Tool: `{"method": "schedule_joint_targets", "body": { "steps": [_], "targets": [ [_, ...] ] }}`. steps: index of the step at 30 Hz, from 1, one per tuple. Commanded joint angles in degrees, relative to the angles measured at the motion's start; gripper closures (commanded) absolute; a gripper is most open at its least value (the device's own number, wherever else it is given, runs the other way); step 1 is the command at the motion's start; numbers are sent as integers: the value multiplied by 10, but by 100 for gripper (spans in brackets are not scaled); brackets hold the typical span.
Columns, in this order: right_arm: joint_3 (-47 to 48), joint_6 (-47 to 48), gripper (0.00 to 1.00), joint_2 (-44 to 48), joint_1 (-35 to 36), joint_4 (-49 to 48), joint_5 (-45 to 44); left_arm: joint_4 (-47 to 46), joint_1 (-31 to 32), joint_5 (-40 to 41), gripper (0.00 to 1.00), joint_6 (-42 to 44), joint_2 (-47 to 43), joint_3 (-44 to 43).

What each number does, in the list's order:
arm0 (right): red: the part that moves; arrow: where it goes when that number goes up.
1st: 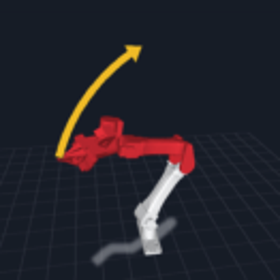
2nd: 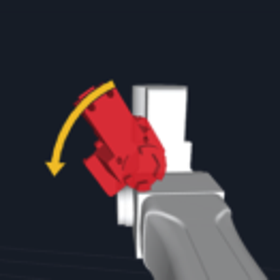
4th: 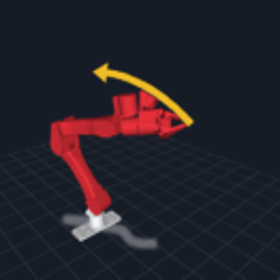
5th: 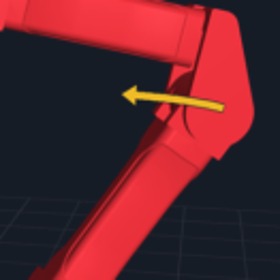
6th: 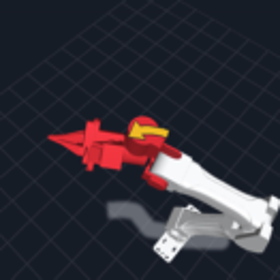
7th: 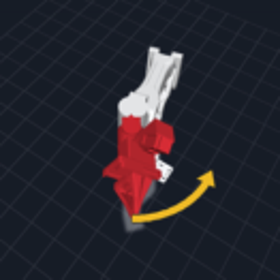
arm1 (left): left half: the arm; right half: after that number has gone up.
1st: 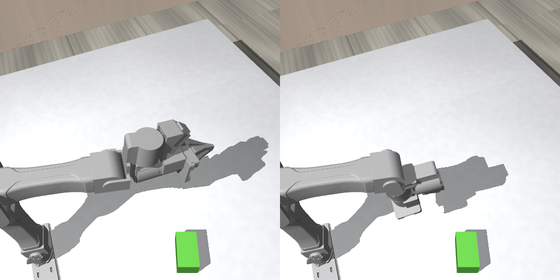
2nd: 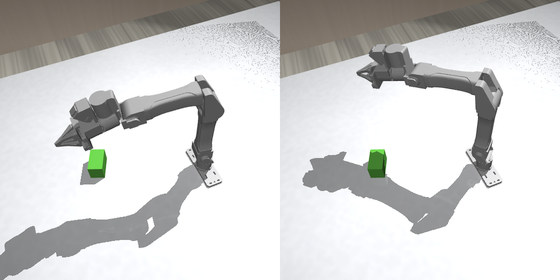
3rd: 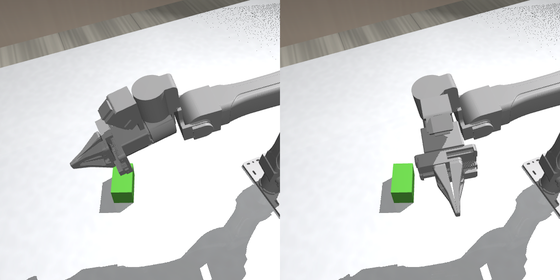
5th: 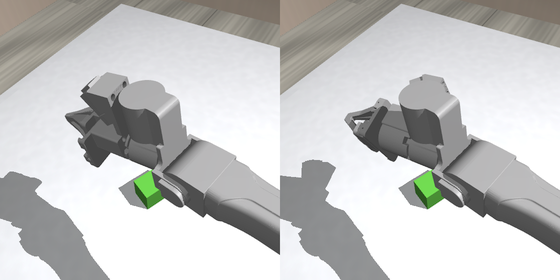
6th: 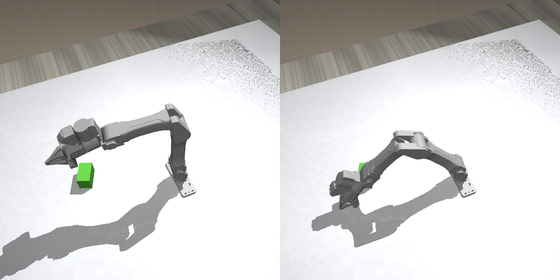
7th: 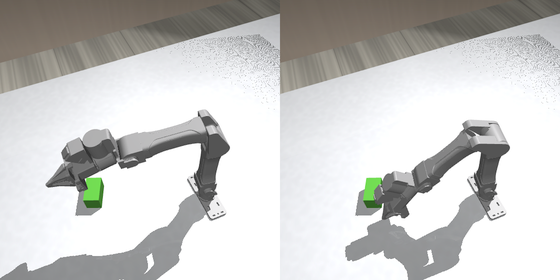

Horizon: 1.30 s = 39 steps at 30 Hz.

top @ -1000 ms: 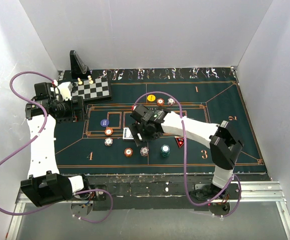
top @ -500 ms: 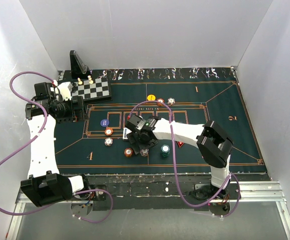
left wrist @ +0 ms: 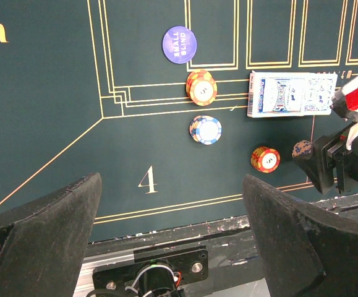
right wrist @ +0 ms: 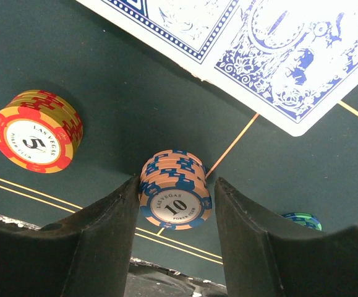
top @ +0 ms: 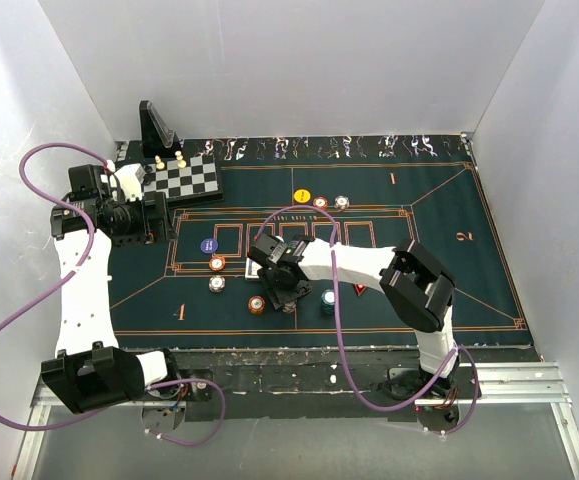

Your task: Distribute texas hold em gaming equipment

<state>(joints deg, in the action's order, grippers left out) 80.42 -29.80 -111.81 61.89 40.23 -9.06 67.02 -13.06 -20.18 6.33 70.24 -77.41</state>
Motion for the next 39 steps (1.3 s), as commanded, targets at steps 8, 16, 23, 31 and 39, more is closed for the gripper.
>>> {"method": "schedule_joint_targets", "body": {
  "steps": [8,16,23,31,39],
  "targets": [
    [4,-4,54,3,-3,-10,-1,4,-5,-2,2,2,-17,-15],
    [-8,-8,62,37,-20,-26,32,6,-4,0,2,3,-17,-18],
    [-4,-8,65,48,-27,-22,37,7,-5,2,2,4,-18,-20],
    [21,1,66,110,-62,7,21,5,-5,2,2,5,-16,-22],
    [-3,5,66,130,-94,20,12,0,-5,3,2,6,-22,-9]
  ]
}}
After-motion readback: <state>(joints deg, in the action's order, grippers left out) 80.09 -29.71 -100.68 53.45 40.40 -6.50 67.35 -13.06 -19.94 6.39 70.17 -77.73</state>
